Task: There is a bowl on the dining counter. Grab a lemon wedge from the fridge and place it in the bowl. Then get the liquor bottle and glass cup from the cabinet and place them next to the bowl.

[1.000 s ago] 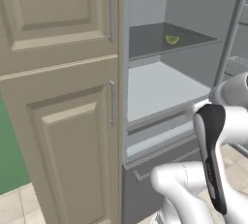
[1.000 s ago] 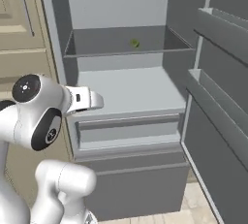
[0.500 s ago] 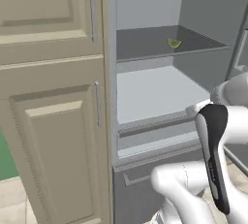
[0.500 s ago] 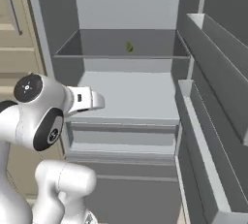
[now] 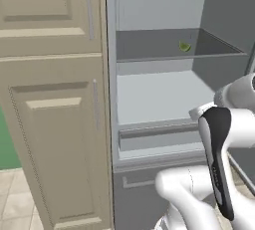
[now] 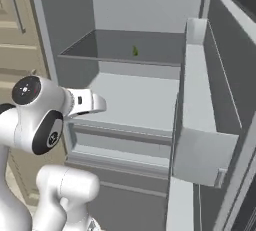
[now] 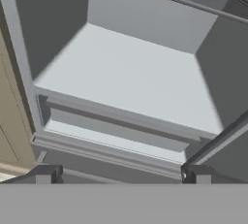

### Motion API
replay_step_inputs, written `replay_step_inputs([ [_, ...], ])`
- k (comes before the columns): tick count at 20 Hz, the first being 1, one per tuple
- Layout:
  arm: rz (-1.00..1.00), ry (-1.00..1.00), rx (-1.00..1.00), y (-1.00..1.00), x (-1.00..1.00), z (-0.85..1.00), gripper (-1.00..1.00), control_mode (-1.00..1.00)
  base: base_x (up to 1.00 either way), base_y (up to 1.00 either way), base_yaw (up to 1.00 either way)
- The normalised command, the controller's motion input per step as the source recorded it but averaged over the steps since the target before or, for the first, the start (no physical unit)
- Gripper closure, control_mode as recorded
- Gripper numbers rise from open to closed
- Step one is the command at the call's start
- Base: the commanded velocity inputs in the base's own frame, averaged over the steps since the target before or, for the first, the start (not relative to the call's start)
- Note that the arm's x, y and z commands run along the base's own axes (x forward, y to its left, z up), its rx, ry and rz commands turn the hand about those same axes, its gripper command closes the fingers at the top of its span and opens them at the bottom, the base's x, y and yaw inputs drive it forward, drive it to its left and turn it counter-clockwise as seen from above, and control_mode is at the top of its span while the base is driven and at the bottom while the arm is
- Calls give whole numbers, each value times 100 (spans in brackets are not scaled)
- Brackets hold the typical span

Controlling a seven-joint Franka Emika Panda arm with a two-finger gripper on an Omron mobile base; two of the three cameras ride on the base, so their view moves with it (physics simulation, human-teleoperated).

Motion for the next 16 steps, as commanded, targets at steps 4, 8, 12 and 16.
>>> replay_step_inputs([
  [4,0,0,0,0,0,0,-100,100,7,-56,8],
  [8,0,0,0,0,0,0,-100,100,48,-12,0],
  [12,0,0,0,0,0,0,-100,100,65,2,-3],
  [16,0,0,0,0,0,0,-100,100,70,6,-6],
])
